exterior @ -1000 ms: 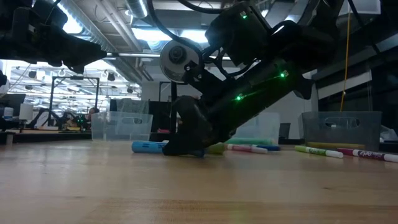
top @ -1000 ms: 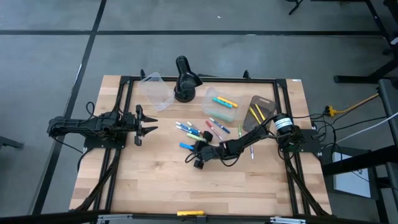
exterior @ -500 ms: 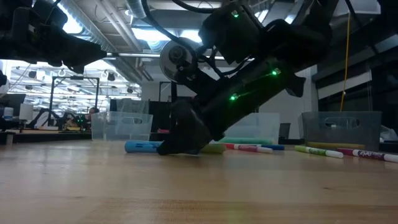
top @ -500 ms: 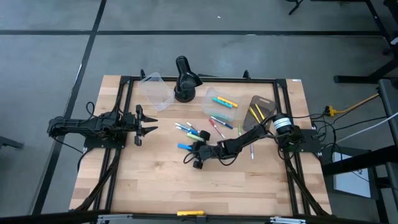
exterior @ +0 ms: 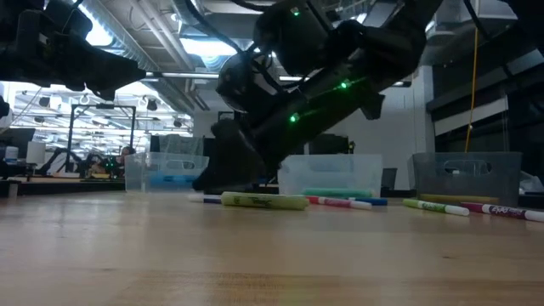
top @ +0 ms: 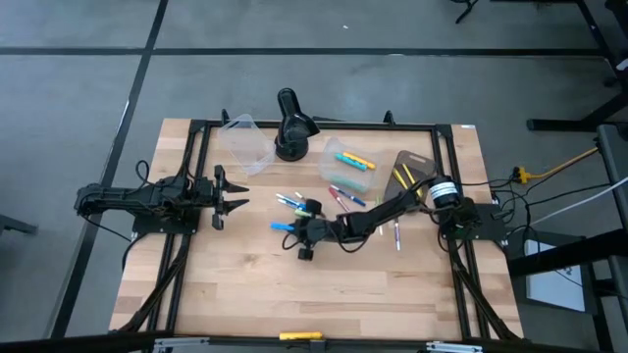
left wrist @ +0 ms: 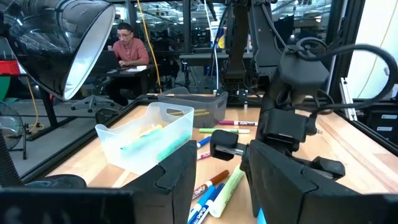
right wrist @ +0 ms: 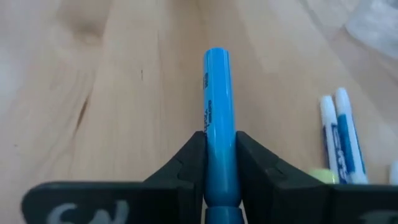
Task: Pick & Place Markers
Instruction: Put the blue highlighter in the right transparent bin
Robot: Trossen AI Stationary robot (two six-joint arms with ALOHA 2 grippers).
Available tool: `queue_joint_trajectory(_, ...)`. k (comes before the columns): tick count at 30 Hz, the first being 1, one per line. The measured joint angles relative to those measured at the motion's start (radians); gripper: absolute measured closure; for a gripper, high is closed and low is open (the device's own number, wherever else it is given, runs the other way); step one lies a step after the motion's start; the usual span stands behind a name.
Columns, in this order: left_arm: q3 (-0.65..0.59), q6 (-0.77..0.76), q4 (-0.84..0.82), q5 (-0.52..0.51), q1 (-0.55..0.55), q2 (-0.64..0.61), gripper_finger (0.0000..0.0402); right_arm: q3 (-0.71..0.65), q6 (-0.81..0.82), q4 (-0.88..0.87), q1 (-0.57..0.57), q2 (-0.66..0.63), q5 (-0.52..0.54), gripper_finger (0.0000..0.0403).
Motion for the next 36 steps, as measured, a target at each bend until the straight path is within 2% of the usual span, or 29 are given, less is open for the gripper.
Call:
queue_joint_trajectory(6, 0.000, 0.000, 0.000, 0.000, 0.000, 0.000, 0.0258, 0.012, -0.042, 0.001, -0.023, -0.041, -0.026, 0.0334)
queue_joint_trajectory(28, 0.000, 0.000, 0.000, 0.000, 0.000, 0.000, 0.0258, 0.012, -0.087, -0.116, -0.090, -0.227, -0.014, 0.0332)
queue_joint_trajectory(36, 0.000, 0.000, 0.000, 0.000, 0.000, 0.000, 0.0258, 0.012, -0.093, -0.137, -0.108, -0.243, -0.014, 0.0330)
